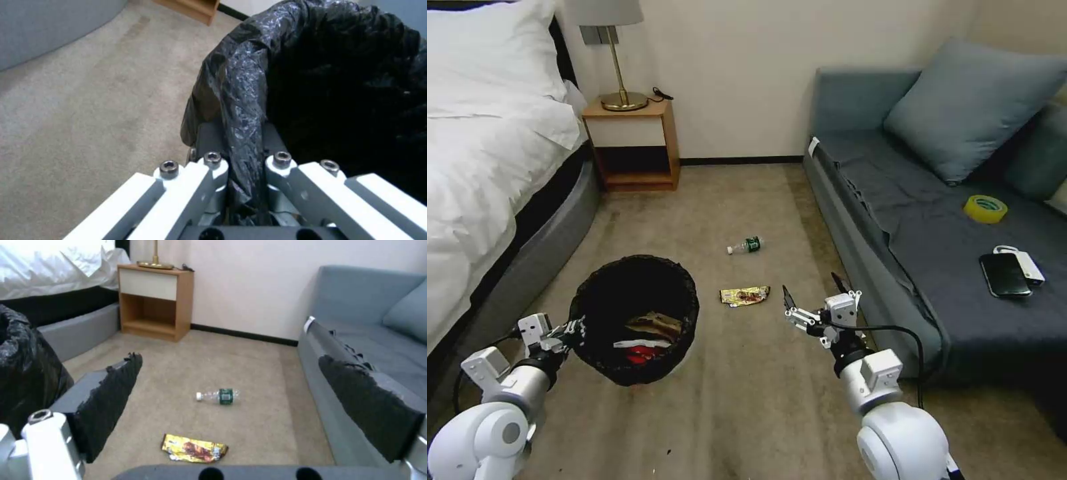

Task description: Pick up the trash bin, then pick up the garbage on the floor and place it into the trash bin.

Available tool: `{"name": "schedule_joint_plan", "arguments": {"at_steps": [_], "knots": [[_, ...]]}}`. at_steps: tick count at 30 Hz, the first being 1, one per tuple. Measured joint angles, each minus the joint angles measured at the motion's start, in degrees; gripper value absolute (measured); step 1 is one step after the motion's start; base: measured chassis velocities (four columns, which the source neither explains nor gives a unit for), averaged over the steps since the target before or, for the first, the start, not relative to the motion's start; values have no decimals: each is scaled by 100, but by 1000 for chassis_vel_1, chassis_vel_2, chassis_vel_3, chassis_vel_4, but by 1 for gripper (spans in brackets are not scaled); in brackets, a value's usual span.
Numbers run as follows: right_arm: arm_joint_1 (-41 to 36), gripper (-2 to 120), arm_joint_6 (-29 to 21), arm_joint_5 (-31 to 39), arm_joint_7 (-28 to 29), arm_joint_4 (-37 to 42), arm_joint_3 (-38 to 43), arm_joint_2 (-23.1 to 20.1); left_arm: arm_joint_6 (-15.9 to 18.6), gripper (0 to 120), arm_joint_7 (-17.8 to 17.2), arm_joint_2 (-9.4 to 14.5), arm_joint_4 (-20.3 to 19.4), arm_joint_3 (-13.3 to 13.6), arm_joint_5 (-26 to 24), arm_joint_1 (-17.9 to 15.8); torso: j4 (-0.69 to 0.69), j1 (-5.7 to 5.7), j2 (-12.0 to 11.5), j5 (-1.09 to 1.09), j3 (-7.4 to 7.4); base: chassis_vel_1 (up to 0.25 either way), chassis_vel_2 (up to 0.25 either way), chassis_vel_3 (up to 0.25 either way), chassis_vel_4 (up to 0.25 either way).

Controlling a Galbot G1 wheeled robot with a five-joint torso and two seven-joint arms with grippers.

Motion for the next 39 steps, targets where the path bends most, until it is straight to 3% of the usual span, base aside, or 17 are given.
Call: {"name": "schedule_joint_plan", "arguments": {"at_steps": [39], "knots": [[-47, 100, 92, -94, -192, -98, -29, 33, -16, 4, 28, 104, 84, -110, -128, -17, 0, 0, 0, 0, 0, 0, 0, 0, 0]]}}
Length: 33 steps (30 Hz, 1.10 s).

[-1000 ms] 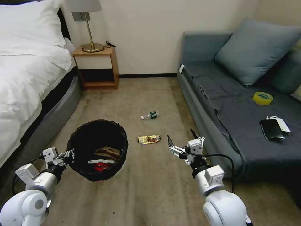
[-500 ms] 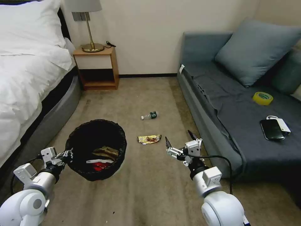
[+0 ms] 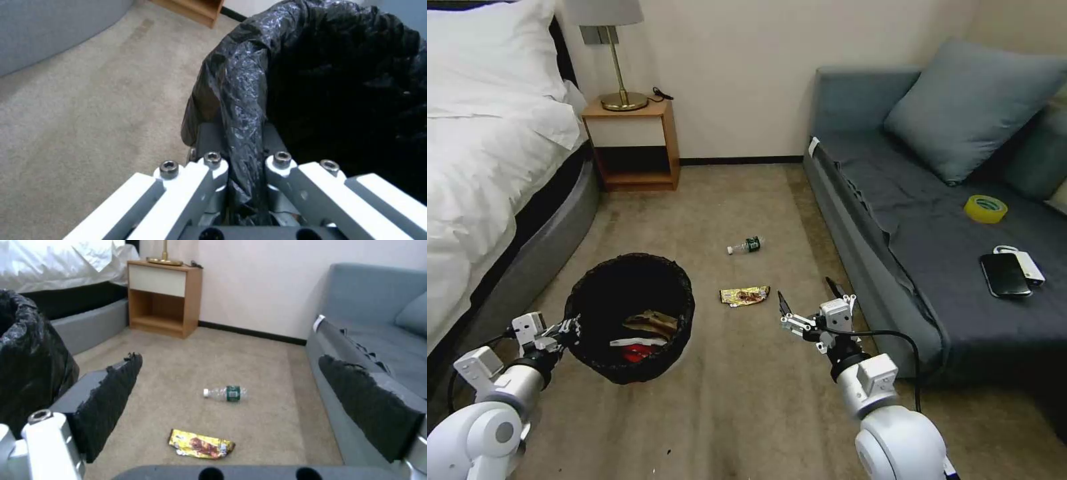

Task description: Pick up the trash bin, then pick up the garbage on the floor and place it into the trash bin.

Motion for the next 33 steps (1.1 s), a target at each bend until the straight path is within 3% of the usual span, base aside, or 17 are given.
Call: {"name": "schedule_joint_plan", "arguments": {"at_steps": [33], "knots": [[111, 100, -5, -32, -136, -161, 6, -28, -37, 4, 56, -15, 152, -102, -27, -51, 0, 0, 0, 0, 0, -17, 16, 15, -14]]}}
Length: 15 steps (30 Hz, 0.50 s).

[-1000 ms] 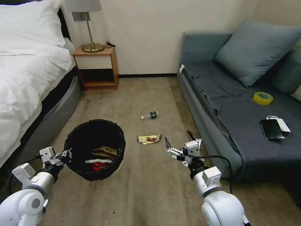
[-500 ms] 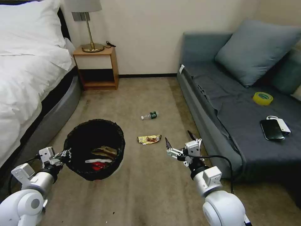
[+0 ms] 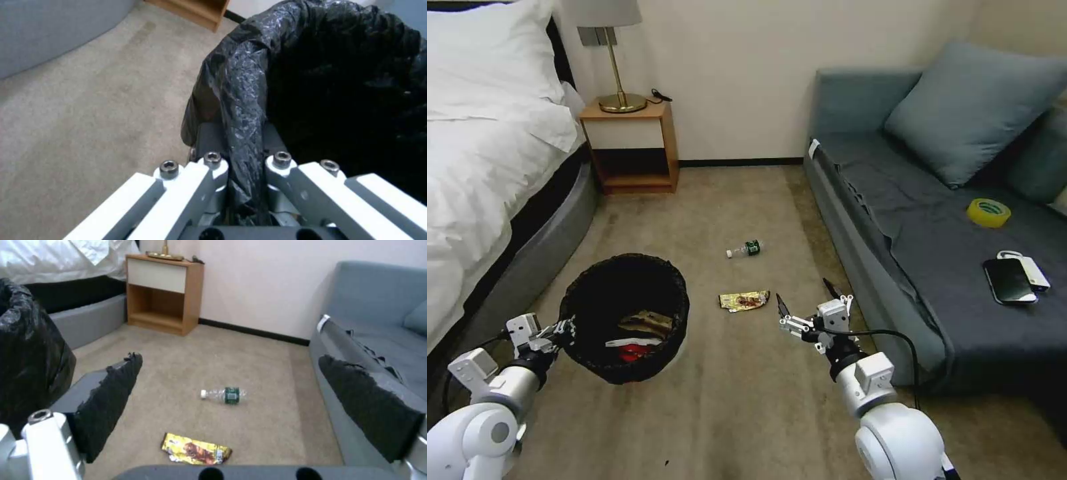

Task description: Pick up the trash bin, then pick up the garbage on the floor and place it into the trash bin.

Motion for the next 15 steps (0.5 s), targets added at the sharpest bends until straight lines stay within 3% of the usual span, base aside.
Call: {"name": "schedule_joint_plan", "arguments": {"at_steps": [15], "knots": [[37, 100, -24, 19, -8, -39, -28, -8, -1, 4, 1, 25, 37, -16, -21, -32, 0, 0, 0, 0, 0, -54, 58, 57, -55]]}}
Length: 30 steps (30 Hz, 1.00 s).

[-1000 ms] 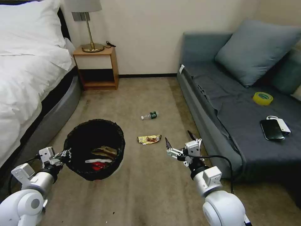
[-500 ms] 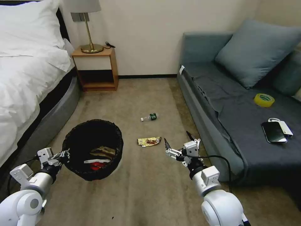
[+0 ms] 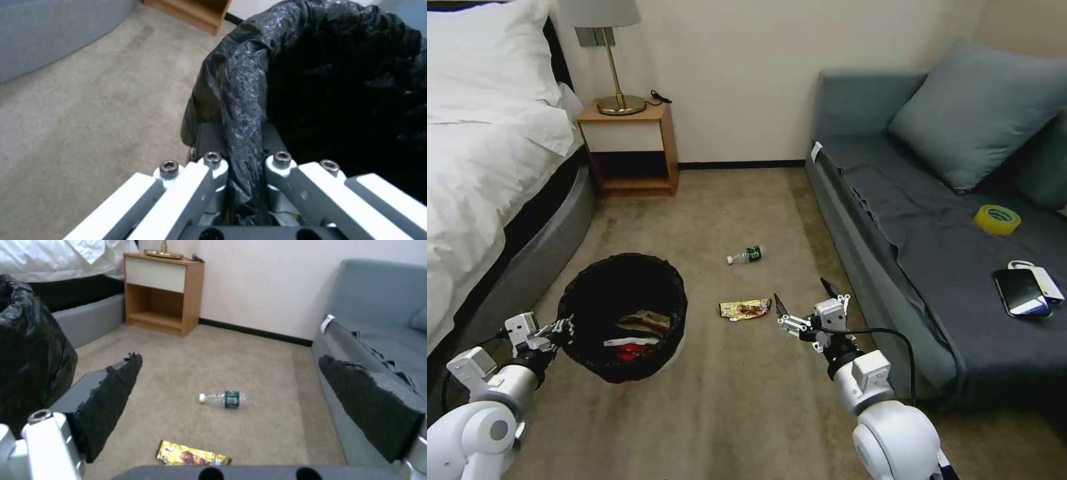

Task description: Pick up the trash bin, then pick up the garbage on the floor and place it into the trash bin.

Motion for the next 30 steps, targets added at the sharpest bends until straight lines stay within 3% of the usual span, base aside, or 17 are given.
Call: {"name": "schedule_joint_plan", "arguments": {"at_steps": [30], "knots": [[49, 100, -95, -29, -19, -1, -75, -46, -1, 4, 31, 35, -40, -134, -86, 38, 0, 0, 0, 0, 0, -62, 62, 58, -61]]}}
